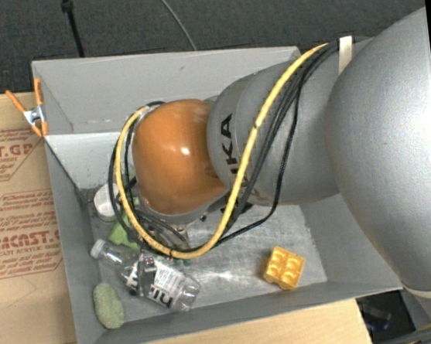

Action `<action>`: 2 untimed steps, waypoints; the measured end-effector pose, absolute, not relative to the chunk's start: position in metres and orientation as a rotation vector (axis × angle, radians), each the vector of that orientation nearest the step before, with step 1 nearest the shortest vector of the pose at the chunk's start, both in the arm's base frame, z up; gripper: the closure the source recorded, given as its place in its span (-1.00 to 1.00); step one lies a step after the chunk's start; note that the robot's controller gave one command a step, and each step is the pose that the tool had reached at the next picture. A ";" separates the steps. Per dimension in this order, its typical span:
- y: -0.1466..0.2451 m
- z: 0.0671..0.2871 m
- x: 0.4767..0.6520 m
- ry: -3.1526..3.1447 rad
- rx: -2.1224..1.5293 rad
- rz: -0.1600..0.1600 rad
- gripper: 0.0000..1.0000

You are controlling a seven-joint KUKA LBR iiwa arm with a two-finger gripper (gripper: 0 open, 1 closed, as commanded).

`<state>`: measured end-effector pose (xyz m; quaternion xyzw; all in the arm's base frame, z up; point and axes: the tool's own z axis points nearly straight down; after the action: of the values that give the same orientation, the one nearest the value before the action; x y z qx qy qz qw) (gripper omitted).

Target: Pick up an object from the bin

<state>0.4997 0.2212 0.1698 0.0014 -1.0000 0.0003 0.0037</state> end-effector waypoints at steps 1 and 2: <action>0.220 0.174 0.502 -3.142 0.001 -0.002 -1.00; 0.203 0.132 0.515 -3.130 0.359 -0.006 -1.00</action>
Offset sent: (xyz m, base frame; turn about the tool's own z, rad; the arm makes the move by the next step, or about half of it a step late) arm 0.0289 -0.0470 -0.0998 -0.4923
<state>0.5150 0.2031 0.1317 0.1140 -0.9935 -0.0018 -0.0045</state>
